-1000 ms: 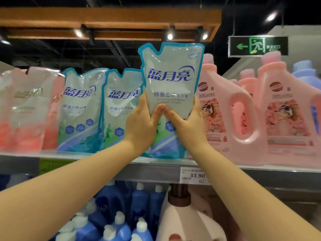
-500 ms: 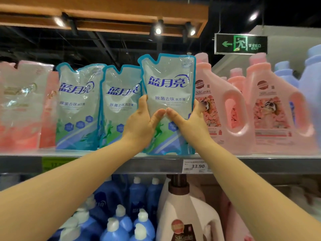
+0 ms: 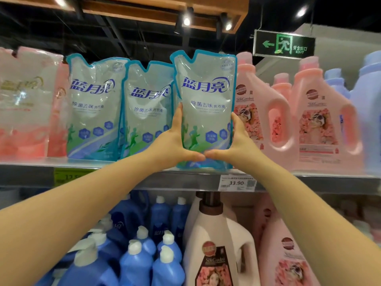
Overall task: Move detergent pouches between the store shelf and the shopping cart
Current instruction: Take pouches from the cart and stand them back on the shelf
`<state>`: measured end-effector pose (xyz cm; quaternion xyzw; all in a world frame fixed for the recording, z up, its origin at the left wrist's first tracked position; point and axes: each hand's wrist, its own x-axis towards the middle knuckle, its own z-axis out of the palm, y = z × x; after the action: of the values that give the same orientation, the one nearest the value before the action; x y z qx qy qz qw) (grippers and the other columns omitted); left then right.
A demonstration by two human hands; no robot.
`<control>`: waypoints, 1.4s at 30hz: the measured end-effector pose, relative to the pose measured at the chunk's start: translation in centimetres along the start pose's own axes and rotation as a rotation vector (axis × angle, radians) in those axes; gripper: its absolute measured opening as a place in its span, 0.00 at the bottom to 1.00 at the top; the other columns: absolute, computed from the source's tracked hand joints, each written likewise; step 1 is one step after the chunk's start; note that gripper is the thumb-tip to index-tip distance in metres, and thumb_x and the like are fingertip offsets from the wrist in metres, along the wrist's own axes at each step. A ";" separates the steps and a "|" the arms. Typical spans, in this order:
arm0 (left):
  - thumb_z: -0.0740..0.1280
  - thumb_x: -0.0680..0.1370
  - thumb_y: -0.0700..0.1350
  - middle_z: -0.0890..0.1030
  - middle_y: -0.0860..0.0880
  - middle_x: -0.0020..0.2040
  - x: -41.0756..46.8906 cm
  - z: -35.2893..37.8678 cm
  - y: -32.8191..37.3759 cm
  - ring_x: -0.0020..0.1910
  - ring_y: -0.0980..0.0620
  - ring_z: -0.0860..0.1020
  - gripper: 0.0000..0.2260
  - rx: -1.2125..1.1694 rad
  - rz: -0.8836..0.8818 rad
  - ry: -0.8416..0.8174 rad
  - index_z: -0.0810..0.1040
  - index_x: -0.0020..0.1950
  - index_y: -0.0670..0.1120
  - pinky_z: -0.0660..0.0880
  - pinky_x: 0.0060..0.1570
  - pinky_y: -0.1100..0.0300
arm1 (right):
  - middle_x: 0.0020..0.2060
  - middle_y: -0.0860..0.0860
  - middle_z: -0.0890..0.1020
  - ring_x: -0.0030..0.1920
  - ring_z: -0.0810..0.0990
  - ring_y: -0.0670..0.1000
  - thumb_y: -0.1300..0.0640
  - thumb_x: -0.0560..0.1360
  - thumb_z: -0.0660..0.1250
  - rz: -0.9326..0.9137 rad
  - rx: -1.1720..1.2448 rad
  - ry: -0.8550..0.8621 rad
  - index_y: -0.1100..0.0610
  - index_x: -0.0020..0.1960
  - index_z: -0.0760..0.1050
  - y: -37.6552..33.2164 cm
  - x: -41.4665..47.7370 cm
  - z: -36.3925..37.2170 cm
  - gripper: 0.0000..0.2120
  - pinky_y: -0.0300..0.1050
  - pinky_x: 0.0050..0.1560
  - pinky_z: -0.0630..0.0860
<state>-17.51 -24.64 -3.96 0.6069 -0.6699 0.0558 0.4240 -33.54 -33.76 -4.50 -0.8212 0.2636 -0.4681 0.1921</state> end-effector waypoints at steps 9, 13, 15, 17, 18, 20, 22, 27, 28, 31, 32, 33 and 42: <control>0.76 0.66 0.48 0.71 0.45 0.69 0.4 0.0 -0.4 0.62 0.46 0.74 0.59 0.110 0.007 -0.037 0.25 0.70 0.54 0.68 0.59 0.61 | 0.71 0.50 0.60 0.67 0.61 0.45 0.50 0.59 0.80 -0.047 -0.073 0.005 0.46 0.76 0.38 -0.3 -0.4 0.3 0.62 0.36 0.61 0.60; 0.77 0.66 0.50 0.74 0.43 0.65 0.3 -0.4 -0.5 0.59 0.45 0.76 0.61 0.185 -0.012 -0.069 0.24 0.70 0.54 0.70 0.61 0.57 | 0.72 0.48 0.58 0.71 0.60 0.47 0.47 0.61 0.79 -0.023 -0.085 -0.036 0.45 0.76 0.38 -0.4 -0.8 -0.1 0.61 0.37 0.61 0.59; 0.77 0.65 0.51 0.76 0.42 0.62 0.4 -0.7 -0.6 0.56 0.44 0.77 0.61 0.227 -0.034 -0.089 0.24 0.70 0.53 0.71 0.58 0.56 | 0.74 0.48 0.57 0.73 0.60 0.49 0.45 0.60 0.79 -0.007 -0.096 -0.082 0.44 0.76 0.38 -0.3 -0.8 -0.5 0.61 0.41 0.67 0.61; 0.78 0.65 0.50 0.78 0.41 0.59 0.5 -0.8 -0.6 0.54 0.44 0.77 0.61 0.245 -0.042 -0.097 0.25 0.71 0.53 0.72 0.56 0.56 | 0.74 0.49 0.56 0.73 0.60 0.51 0.47 0.60 0.79 0.022 -0.125 -0.139 0.45 0.76 0.37 -0.5 -0.7 -1.0 0.62 0.44 0.69 0.61; 0.78 0.65 0.50 0.78 0.41 0.57 0.5 -0.7 -0.6 0.53 0.44 0.78 0.61 0.254 -0.044 -0.104 0.25 0.72 0.53 0.73 0.56 0.55 | 0.75 0.50 0.56 0.73 0.60 0.51 0.48 0.61 0.79 0.037 -0.142 -0.161 0.46 0.76 0.36 -0.6 -0.7 -1.2 0.62 0.43 0.68 0.61; 0.77 0.66 0.49 0.79 0.42 0.55 0.7 -0.7 -0.9 0.50 0.44 0.78 0.60 0.292 -0.028 -0.104 0.25 0.72 0.52 0.74 0.54 0.54 | 0.74 0.50 0.58 0.72 0.63 0.51 0.50 0.62 0.79 0.051 -0.162 -0.182 0.48 0.76 0.34 -0.7 -0.4 -1.4 0.62 0.40 0.64 0.62; 0.75 0.69 0.46 0.80 0.42 0.53 0.8 -1.1 -1.7 0.45 0.45 0.78 0.57 0.378 0.018 -0.073 0.26 0.70 0.54 0.74 0.51 0.54 | 0.73 0.50 0.63 0.69 0.68 0.52 0.50 0.63 0.78 0.067 -0.187 -0.185 0.48 0.76 0.33 -0.8 -0.3 -1.5 0.62 0.39 0.61 0.66; 0.73 0.71 0.43 0.81 0.49 0.53 0.4 -2.3 -2.9 0.36 0.56 0.73 0.51 0.392 -0.019 -0.165 0.31 0.73 0.56 0.68 0.46 0.65 | 0.70 0.49 0.70 0.61 0.75 0.53 0.49 0.63 0.78 0.082 -0.229 -0.156 0.47 0.75 0.32 -0.4 -0.2 -1.2 0.62 0.41 0.54 0.71; 0.72 0.72 0.43 0.81 0.49 0.55 0.4 -2.2 -2.8 0.39 0.55 0.73 0.50 0.403 -0.017 -0.187 0.32 0.74 0.55 0.68 0.47 0.66 | 0.69 0.49 0.70 0.61 0.75 0.52 0.48 0.63 0.78 0.076 -0.226 -0.152 0.46 0.76 0.32 -0.4 -0.3 -1.2 0.62 0.40 0.54 0.71; 0.66 0.75 0.40 0.78 0.47 0.60 0.3 -1.9 -2.1 0.47 0.50 0.75 0.42 0.386 0.007 -0.116 0.38 0.76 0.54 0.70 0.51 0.62 | 0.69 0.46 0.70 0.63 0.73 0.50 0.49 0.63 0.78 0.073 -0.222 -0.166 0.47 0.76 0.33 -0.6 -0.5 -1.3 0.61 0.38 0.55 0.69; 0.63 0.75 0.38 0.77 0.46 0.61 0.4 -1.7 -1.9 0.50 0.47 0.76 0.39 0.364 0.010 -0.063 0.40 0.76 0.53 0.71 0.53 0.59 | 0.70 0.46 0.69 0.64 0.72 0.49 0.49 0.64 0.77 0.075 -0.222 -0.175 0.48 0.76 0.33 -0.7 -0.7 -1.4 0.60 0.37 0.55 0.68; 0.61 0.76 0.37 0.76 0.45 0.62 0.4 -1.6 -1.6 0.52 0.44 0.76 0.37 0.327 0.015 0.002 0.42 0.77 0.53 0.71 0.54 0.56 | 0.71 0.45 0.67 0.65 0.71 0.49 0.48 0.65 0.77 0.075 -0.219 -0.181 0.48 0.76 0.34 -0.9 -0.9 -1.4 0.59 0.37 0.56 0.67; 0.62 0.78 0.54 0.62 0.47 0.73 0.3 1.6 0.3 0.69 0.50 0.64 0.36 -0.079 0.112 0.232 0.38 0.74 0.61 0.63 0.61 0.59 | 0.68 0.52 0.68 0.66 0.72 0.55 0.36 0.67 0.69 0.073 -0.235 0.050 0.42 0.76 0.40 -0.7 -1.9 1.2 0.50 0.53 0.64 0.70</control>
<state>-18.55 -25.71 -4.62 0.5410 -0.6507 0.1229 0.5184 -33.15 -31.93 -5.97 -0.8160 0.3511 -0.4470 0.1049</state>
